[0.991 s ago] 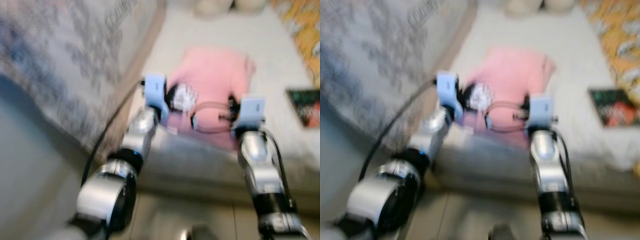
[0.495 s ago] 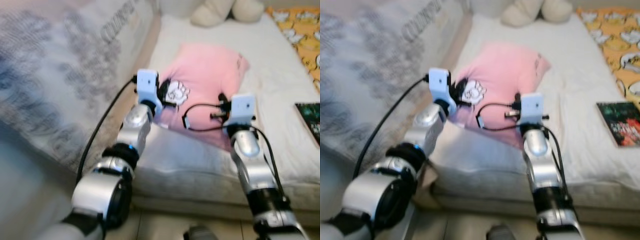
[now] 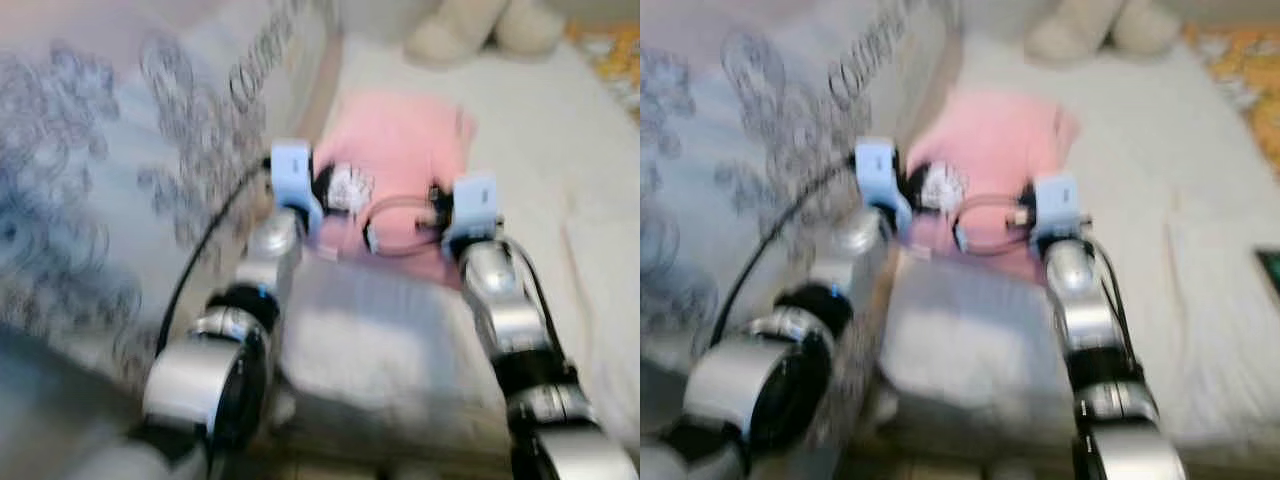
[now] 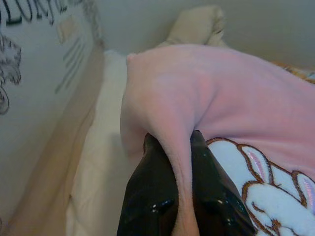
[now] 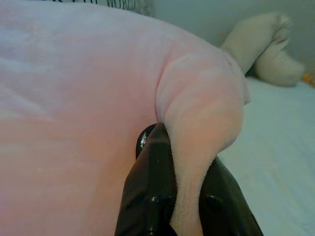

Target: Clean up the room

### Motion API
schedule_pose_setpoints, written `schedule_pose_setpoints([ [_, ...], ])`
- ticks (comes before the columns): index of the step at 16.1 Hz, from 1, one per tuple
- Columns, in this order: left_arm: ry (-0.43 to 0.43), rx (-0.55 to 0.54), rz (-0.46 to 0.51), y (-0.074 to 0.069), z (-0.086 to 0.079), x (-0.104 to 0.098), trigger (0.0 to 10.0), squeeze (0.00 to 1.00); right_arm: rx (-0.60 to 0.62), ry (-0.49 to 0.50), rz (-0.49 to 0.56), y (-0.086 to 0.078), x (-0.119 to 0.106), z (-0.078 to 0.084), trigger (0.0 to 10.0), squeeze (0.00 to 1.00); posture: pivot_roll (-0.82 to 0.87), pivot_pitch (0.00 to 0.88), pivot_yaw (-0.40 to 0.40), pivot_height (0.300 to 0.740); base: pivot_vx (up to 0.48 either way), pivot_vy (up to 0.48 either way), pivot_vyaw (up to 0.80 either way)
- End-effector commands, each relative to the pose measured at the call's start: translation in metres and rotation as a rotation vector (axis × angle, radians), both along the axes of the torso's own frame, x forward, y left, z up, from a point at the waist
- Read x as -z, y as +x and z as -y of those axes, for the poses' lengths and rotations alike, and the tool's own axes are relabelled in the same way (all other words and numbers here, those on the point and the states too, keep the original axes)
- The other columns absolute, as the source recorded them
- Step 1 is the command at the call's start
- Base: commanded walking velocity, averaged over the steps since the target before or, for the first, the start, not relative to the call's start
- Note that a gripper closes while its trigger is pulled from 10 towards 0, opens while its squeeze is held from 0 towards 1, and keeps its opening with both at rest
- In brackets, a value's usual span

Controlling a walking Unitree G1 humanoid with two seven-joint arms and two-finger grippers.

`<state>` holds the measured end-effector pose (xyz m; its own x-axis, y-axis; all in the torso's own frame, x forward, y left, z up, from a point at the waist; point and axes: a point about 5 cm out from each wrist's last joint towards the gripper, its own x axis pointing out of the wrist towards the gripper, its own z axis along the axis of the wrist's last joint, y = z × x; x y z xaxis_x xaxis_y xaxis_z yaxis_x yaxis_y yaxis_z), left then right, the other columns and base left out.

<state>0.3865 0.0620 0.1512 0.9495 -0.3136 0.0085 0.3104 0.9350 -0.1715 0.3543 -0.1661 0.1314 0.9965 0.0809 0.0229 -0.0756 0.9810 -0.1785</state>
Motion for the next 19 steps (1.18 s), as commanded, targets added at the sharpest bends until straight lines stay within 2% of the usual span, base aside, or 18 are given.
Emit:
schedule_pose_setpoints([
  [1,0.004,-0.097,-0.010,0.006,-0.005,-0.008,10.0,0.00,0.022,-0.014,-0.042,0.005,0.003,0.014,10.0,0.00,-0.23,0.000,0.095,0.740,0.000,0.000,0.00],
  [2,0.025,-0.130,-0.030,0.006,-0.005,-0.006,10.0,0.00,0.013,-0.014,-0.065,0.007,0.006,0.014,10.0,0.00,-0.23,0.000,0.095,0.740,0.000,0.000,0.00],
  [3,0.022,-0.184,-0.083,0.006,-0.010,0.002,10.0,0.00,-0.053,-0.076,-0.179,0.011,0.022,0.013,10.0,0.00,-0.22,0.000,0.090,0.740,0.000,0.000,0.00],
  [4,0.009,-0.196,-0.099,0.005,-0.011,0.005,10.0,0.00,-0.077,-0.105,-0.214,0.011,0.028,0.013,10.0,0.00,-0.22,0.006,0.090,0.740,0.000,0.000,0.00],
  [5,0.036,-0.228,-0.120,0.004,-0.016,0.011,10.0,0.00,-0.129,-0.159,-0.262,0.011,0.033,0.011,10.0,0.00,-0.21,0.077,0.091,0.740,0.000,0.000,0.00],
  [6,0.025,-0.244,-0.143,0.002,-0.021,0.018,10.0,0.00,-0.152,-0.183,-0.279,0.013,0.035,0.007,10.0,0.00,-0.21,0.101,0.087,0.740,0.000,0.000,0.00],
  [7,0.057,-0.276,-0.155,0.000,-0.028,0.024,10.0,0.00,-0.168,-0.185,-0.287,0.014,0.036,0.001,10.0,0.00,-0.21,0.118,0.083,0.740,0.000,0.000,0.00],
  [8,0.059,-0.285,-0.151,0.000,-0.029,0.024,10.0,0.00,-0.175,-0.188,-0.281,0.014,0.035,-0.001,10.0,0.00,-0.21,0.131,0.079,0.740,0.000,0.000,0.00],
  [11,0.082,-0.371,-0.098,0.004,-0.050,0.017,10.0,0.00,-0.226,-0.178,-0.242,0.021,0.025,-0.021,10.0,0.00,-0.20,0.151,0.071,0.740,0.000,0.000,0.00],
  [13,0.092,-0.382,-0.135,-0.002,-0.049,0.029,10.0,0.00,-0.237,-0.212,-0.275,0.017,0.034,-0.023,10.0,0.00,-0.19,0.163,0.064,0.740,0.000,0.000,0.00],
  [14,0.112,-0.353,-0.196,-0.012,-0.038,0.049,10.0,0.00,-0.212,-0.258,-0.350,0.008,0.053,-0.014,10.0,0.00,-0.19,0.179,0.052,0.740,0.000,0.000,0.00],
  [16,0.112,-0.333,-0.225,-0.017,-0.035,0.058,10.0,0.00,-0.177,-0.293,-0.406,-0.001,0.068,-0.005,10.0,0.00,-0.20,0.188,0.043,0.740,0.000,0.000,0.00],
  [17,0.113,-0.330,-0.223,-0.017,-0.034,0.058,10.0,1.00,-0.173,-0.291,-0.410,-0.002,0.070,-0.005,10.0,0.69,-0.20,0.188,0.043,0.740,0.000,0.000,0.00],
  [18,0.102,-0.325,-0.218,-0.016,-0.031,0.056,10.0,1.00,-0.167,-0.300,-0.408,-0.003,0.071,-0.004,10.0,1.00,-0.20,0.188,0.043,0.740,0.000,0.000,0.00],
  [19,0.109,-0.315,-0.200,-0.015,-0.026,0.052,10.0,1.00,-0.150,-0.291,-0.406,-0.002,0.071,-0.002,10.0,1.00,-0.20,0.190,0.044,0.740,0.000,0.000,0.00],
])
